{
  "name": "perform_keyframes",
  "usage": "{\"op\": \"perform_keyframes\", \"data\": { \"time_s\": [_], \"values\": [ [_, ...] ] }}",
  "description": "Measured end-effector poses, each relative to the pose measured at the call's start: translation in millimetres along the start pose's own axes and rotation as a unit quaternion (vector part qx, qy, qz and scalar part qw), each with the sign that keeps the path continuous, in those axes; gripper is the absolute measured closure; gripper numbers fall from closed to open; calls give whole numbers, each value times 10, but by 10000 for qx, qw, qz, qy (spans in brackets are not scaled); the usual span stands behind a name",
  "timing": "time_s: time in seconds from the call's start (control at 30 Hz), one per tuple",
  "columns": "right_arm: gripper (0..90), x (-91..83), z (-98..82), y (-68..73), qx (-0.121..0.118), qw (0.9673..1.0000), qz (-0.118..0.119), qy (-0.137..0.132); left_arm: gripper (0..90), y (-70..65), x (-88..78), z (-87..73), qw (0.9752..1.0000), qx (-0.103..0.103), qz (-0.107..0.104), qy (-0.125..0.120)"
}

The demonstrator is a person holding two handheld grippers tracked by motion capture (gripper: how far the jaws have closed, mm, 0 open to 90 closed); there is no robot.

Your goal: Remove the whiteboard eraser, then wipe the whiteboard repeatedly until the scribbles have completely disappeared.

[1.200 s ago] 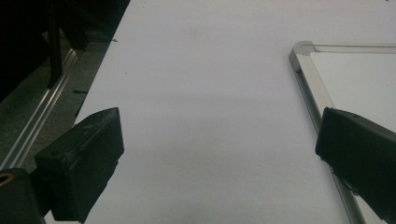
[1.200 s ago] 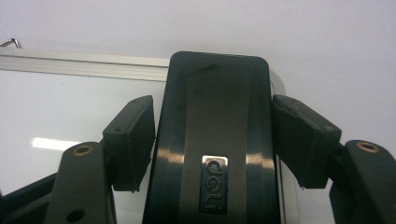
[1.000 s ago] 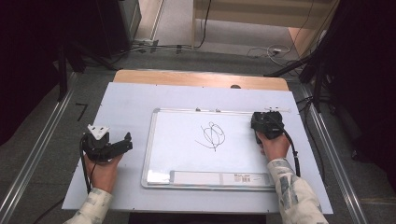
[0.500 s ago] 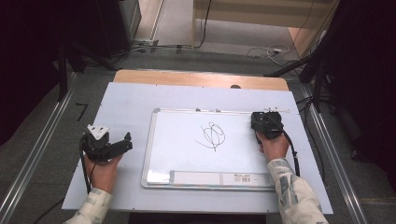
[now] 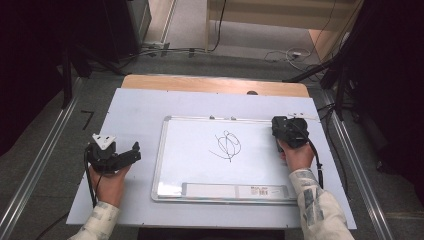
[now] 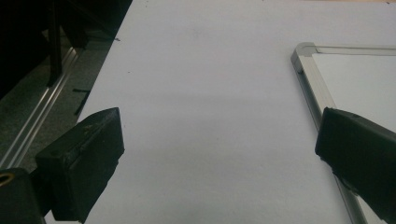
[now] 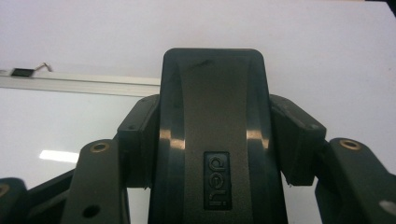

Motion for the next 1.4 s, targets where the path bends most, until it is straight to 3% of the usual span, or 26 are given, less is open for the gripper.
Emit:
{"op": "perform_keyframes", "data": {
  "time_s": [0.27, 1.4],
  "values": [
    [380, -89, 2, 54, -90, 9999, 116, -40, 16, 13, -6, 1, 10000, -14, 13, -1],
    [379, -87, 29, 178, -231, 9995, 216, -74, 16, 78, -22, -13, 9999, -145, 13, 22]
  ]
}}
Point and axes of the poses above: each handheld gripper's, and its own axes: x roughly forward along the jaws, z roughly out of its top, y roughly to its left, the point moved 8 cm from there along x, roughly forward along the jaws, and after that the axes turned 13 degrees about -x, right-handed, at the moved point
